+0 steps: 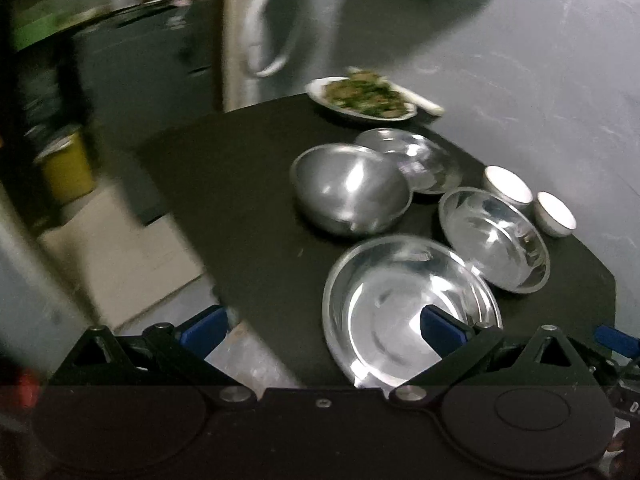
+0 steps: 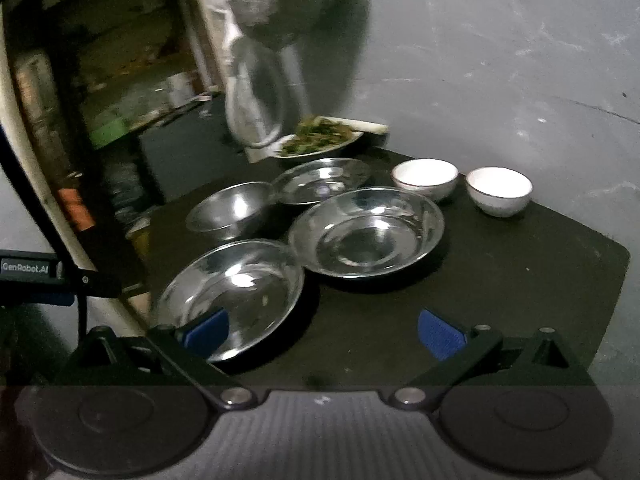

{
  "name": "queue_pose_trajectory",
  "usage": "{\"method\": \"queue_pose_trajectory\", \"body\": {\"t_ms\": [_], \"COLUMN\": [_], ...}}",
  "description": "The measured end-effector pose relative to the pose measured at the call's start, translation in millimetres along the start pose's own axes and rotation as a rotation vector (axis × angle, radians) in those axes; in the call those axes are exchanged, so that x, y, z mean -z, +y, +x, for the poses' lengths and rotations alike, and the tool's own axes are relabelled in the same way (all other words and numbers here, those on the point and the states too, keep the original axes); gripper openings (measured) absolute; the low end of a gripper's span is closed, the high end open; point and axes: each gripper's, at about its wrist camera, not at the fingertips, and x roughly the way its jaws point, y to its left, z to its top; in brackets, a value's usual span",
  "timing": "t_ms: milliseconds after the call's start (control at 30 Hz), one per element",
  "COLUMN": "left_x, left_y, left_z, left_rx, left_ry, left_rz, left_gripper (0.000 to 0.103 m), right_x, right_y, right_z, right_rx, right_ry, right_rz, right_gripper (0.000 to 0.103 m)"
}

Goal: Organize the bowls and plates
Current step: 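Reach the left tool to the large steel plate and grasp its rim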

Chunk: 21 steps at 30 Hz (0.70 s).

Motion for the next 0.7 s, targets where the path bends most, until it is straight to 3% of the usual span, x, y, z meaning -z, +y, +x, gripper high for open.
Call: {"method": "queue_pose_trajectory", "body": {"t_ms": [167, 333, 500, 700], "left_x": [-33.7, -40.2, -39.3, -55.0], "left_y": [17.5, 20.4, 17.5, 11.3], "left_z": [40.4, 64.2, 84.4, 77.5], "left_rx": [0.15, 0.277, 0.342, 0.398], "left_ry": [0.043, 0.115, 0.189, 0.146], "left_rz": [0.171, 0.243, 0.298, 0.361], "left_gripper": [0.102, 0.102, 0.102, 0.102], "right_x": [-6.5, -16.9, -17.6, -19.9], "right_y": [21.5, 33.8, 42.5, 39.5], "right_z": [24.7, 41.2, 47.1, 52.1], "right_rx": [0.155, 0.286, 0.343, 0.39], "right_ry": [-0.008, -0.014, 0.011, 0.015], "right_rz": [0.14, 0.255, 0.301, 0.34], "right_gripper": [0.103, 0.103, 0.103, 0.103]}}
